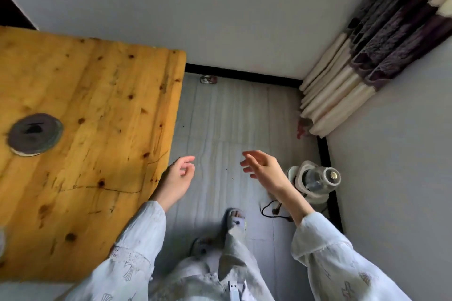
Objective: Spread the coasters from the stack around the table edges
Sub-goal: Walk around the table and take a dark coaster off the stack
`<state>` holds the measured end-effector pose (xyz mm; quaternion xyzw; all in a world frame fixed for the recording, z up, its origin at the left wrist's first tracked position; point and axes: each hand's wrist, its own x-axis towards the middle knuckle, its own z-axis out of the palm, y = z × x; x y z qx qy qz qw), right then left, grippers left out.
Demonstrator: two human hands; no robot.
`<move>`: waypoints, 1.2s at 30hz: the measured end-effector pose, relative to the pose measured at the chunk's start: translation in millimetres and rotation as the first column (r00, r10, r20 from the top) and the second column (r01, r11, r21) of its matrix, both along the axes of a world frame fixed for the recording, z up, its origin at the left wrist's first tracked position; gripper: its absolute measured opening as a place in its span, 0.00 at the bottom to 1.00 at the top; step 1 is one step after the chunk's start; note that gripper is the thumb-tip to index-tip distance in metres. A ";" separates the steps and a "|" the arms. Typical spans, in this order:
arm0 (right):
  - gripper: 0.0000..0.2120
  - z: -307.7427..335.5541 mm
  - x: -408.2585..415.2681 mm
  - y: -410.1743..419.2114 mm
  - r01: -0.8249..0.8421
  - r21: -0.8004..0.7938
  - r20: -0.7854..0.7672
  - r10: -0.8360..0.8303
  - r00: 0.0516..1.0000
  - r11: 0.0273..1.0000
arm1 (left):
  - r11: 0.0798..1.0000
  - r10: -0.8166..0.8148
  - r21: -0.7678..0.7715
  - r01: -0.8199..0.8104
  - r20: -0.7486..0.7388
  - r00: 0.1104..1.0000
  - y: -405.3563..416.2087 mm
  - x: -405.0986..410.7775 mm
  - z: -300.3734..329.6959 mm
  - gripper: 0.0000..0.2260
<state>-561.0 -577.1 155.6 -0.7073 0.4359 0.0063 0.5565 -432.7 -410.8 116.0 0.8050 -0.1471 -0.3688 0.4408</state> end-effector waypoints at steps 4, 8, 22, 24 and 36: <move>0.13 -3.8 56.7 -30.4 -0.198 0.008 0.000 0.198 0.980 0.980 | 0.983 0.182 0.007 -0.182 -0.026 0.983 -13.0 18.5 3.4 0.13; 0.13 -3.9 109.8 -52.8 -0.400 0.016 -0.009 0.400 0.916 0.916 | 0.925 0.379 0.011 -0.379 -0.005 0.925 -26.7 35.5 5.6 0.14; 0.13 -16.1 267.3 12.0 -0.839 0.101 -0.064 0.845 0.530 0.534 | 0.623 0.775 0.141 -0.769 0.016 0.631 40.6 61.1 -8.3 0.13; 0.13 -23.7 289.4 32.3 -0.863 0.118 -0.079 0.871 0.485 0.491 | 0.587 0.803 0.150 -0.796 0.019 0.596 57.7 77.5 -16.8 0.13; 0.15 -76.2 414.7 143.8 -0.988 -0.132 -0.286 0.951 0.121 0.086 | 0.561 0.725 0.452 -0.694 0.136 0.675 142.7 185.7 -84.3 0.24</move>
